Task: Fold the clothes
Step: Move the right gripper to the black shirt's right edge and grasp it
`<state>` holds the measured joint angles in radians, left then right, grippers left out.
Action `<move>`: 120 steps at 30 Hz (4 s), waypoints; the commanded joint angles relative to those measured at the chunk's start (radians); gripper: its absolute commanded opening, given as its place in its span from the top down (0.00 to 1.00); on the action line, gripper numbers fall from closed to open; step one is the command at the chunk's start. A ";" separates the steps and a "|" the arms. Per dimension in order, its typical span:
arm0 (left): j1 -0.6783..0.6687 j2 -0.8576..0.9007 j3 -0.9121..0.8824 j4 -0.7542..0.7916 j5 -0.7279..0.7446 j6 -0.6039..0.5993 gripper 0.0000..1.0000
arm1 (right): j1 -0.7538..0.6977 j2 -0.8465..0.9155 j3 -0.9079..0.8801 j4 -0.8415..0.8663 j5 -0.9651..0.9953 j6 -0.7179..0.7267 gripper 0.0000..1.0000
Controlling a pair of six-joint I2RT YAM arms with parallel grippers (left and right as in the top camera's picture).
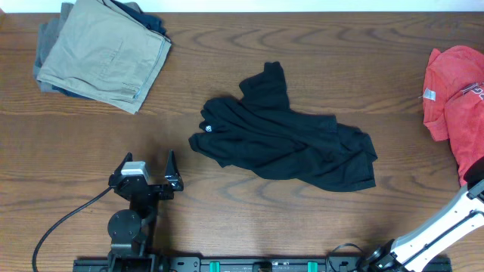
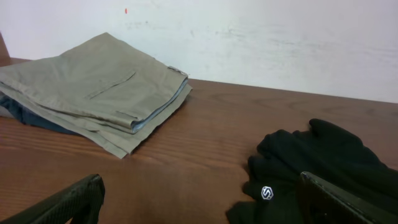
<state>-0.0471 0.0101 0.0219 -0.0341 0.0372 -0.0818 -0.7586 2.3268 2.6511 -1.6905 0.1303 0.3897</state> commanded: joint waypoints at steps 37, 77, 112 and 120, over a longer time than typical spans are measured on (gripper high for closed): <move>-0.002 -0.006 -0.018 -0.036 -0.027 -0.008 0.02 | 1.104 -0.036 -0.146 -0.008 -0.015 -0.072 0.01; -0.002 -0.006 -0.018 -0.036 -0.027 -0.008 0.02 | 1.188 -0.442 -1.221 0.463 -0.254 -0.039 0.01; -0.002 -0.006 -0.018 -0.036 -0.019 -0.009 0.02 | 1.093 -0.586 -1.277 0.447 -0.180 0.007 0.99; -0.002 0.015 -0.017 -0.028 0.080 -0.082 0.02 | 1.175 -0.842 -1.281 0.346 -0.156 0.008 0.99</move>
<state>-0.0471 0.0128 0.0219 -0.0334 0.0563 -0.0971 0.3828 1.5452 1.3521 -1.3273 -0.0517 0.3904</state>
